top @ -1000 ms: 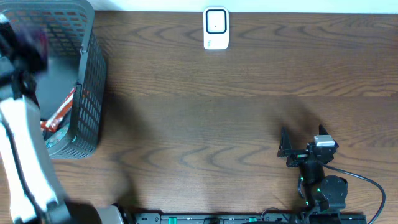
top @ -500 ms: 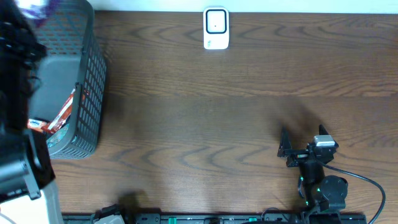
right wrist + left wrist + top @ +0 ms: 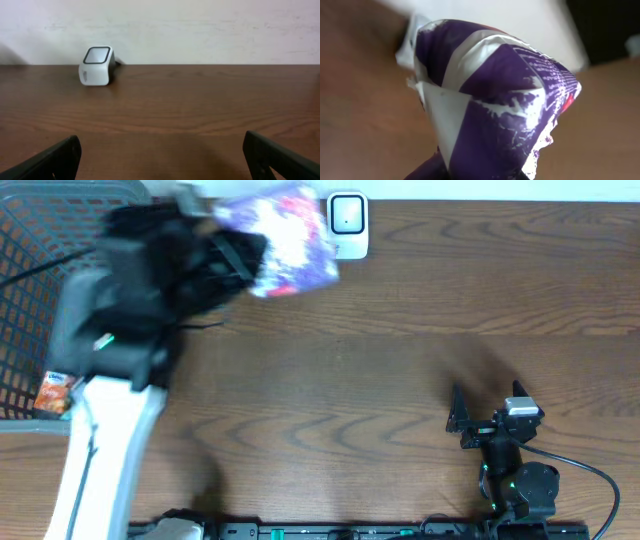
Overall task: Scan the item barcode
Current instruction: 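Lift the purple package out and carry it toward the scanner, then release the purple package on the table in front of the scanner, then move the left gripper back into the basket above the red wrapper, then grasp the red-orange bar wrapper with the left gripper and lift, then carry the red wrapper to the scanner beside the purple package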
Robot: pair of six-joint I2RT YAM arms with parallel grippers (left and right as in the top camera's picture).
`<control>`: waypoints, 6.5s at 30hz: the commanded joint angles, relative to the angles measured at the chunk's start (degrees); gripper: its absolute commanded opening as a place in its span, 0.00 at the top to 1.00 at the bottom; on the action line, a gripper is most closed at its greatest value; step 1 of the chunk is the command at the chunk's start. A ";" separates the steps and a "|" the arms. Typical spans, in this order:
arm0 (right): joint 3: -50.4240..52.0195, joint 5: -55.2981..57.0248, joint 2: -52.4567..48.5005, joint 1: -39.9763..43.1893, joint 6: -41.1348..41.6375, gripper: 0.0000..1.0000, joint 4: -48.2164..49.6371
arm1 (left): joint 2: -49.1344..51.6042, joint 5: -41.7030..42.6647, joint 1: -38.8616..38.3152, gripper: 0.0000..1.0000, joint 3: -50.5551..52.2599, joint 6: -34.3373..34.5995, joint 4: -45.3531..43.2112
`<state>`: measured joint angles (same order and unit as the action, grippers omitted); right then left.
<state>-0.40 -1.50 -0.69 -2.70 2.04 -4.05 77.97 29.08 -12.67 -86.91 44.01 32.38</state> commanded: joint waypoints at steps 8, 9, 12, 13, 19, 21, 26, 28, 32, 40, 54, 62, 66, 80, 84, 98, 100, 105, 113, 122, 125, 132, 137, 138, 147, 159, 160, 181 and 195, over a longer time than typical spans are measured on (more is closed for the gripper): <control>0.09 0.31 0.31 0.42 -0.85 0.01 -0.24 | 23.30 -4.31 -14.23 0.93 -0.22 1.07 -4.33; 0.09 0.31 0.31 0.42 -0.85 0.01 -0.24 | 25.09 -4.28 -14.95 0.92 -0.22 1.07 -5.20; 0.09 0.31 0.31 0.42 -0.85 0.01 -0.24 | 30.32 -4.31 -16.76 0.92 -0.22 1.09 -8.17; 0.09 0.31 0.31 0.42 -0.85 0.01 -0.24 | 31.85 -4.31 -17.11 0.92 -0.22 1.07 -9.55; 0.09 0.31 0.31 0.42 -0.85 0.01 -0.24 | 36.09 -4.37 -17.35 0.83 -0.22 1.07 -13.27; 0.09 0.31 0.31 0.42 -0.85 0.01 -0.24 | 36.28 -4.52 -17.38 0.55 -0.22 0.81 -13.22; 0.09 0.31 0.31 0.42 -0.85 0.01 -0.24 | 34.99 -3.80 -16.85 0.27 -0.24 -0.70 -13.29; 0.09 0.31 0.31 0.42 -0.85 0.01 -0.24 | 33.00 -3.85 -16.11 0.26 -0.44 -1.31 -13.88; 0.09 0.31 0.31 0.42 -0.85 0.01 -0.24 | 27.78 -3.87 -14.10 0.27 -0.46 -4.35 -15.45; 0.09 0.31 0.31 0.42 -0.85 0.01 -0.24 | 11.65 -3.91 -5.86 0.26 -0.46 -7.45 -15.63; 0.09 0.31 0.31 0.42 -0.85 0.01 -0.24 | -11.19 -13.77 32.28 0.26 -0.44 -21.62 -8.96; 0.09 0.31 0.31 0.42 -0.85 0.01 -0.24 | -7.89 -25.64 50.88 0.23 -0.44 -22.14 -0.66; 0.09 0.31 0.31 0.42 -0.85 0.01 -0.24 | -4.42 -25.68 53.79 0.12 -0.44 -22.18 3.17; 0.09 0.31 0.31 0.42 -0.85 0.01 -0.24 | 4.83 -25.51 52.06 0.11 -0.42 -54.71 2.89; 0.09 0.31 0.31 0.42 -0.85 0.01 -0.24 | 7.30 -25.49 51.93 0.11 -0.44 -60.15 2.73; 0.09 0.31 0.31 0.42 -0.85 0.01 -0.24 | 15.82 -25.55 44.15 0.11 -0.42 -66.03 0.24; 0.09 0.31 0.31 0.42 -0.85 0.01 -0.24 | 17.84 -25.75 43.32 0.11 -0.42 -66.03 1.53; 0.09 0.31 0.31 0.42 -0.85 0.01 -0.24 | 22.97 -25.73 41.59 0.11 -0.24 -65.99 7.50; 0.09 0.31 0.31 0.42 -0.85 0.01 -0.24 | 29.11 -25.55 40.76 0.14 -0.20 -55.60 11.72; 0.09 0.31 0.31 0.42 -0.85 0.01 -0.24 | 30.97 -25.05 39.67 0.20 0.31 -54.25 15.58; 0.09 0.31 0.31 0.42 -0.85 0.01 -0.24 | 31.23 -25.03 39.47 0.19 1.49 -54.16 15.21; 0.09 0.31 0.31 0.42 -0.85 0.01 -0.24 | 33.86 -25.11 39.32 0.20 1.70 -53.75 15.39; 0.09 0.31 0.31 0.42 -0.85 0.01 -0.24 | 36.96 -25.92 39.32 0.20 1.73 -53.77 15.80; 0.09 0.31 0.31 0.42 -0.85 0.01 -0.24 | 37.77 -26.43 39.32 0.20 1.73 -53.77 15.82; 0.09 0.31 0.31 0.42 -0.85 0.01 -0.24 | 43.23 -38.73 39.32 0.34 1.73 -53.75 14.43; 0.09 0.31 0.31 0.42 -0.85 0.01 -0.24 | 38.97 -38.73 38.60 0.93 -2.27 -49.51 16.37; 0.09 0.31 0.26 0.42 -0.85 0.01 -0.24 | 37.55 -38.29 38.29 0.93 -3.02 -48.65 16.44; 0.09 0.31 0.24 0.42 -0.85 0.01 -0.24 | 0.24 -3.96 36.30 0.93 -5.60 -28.76 -8.37; 0.09 0.31 0.22 0.42 -0.85 0.01 -0.24 | -3.58 3.15 33.42 0.93 -5.60 -18.32 -14.64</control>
<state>-0.40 -1.50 -0.69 -2.70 2.04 -4.05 75.24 27.24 22.35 -91.96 18.55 20.49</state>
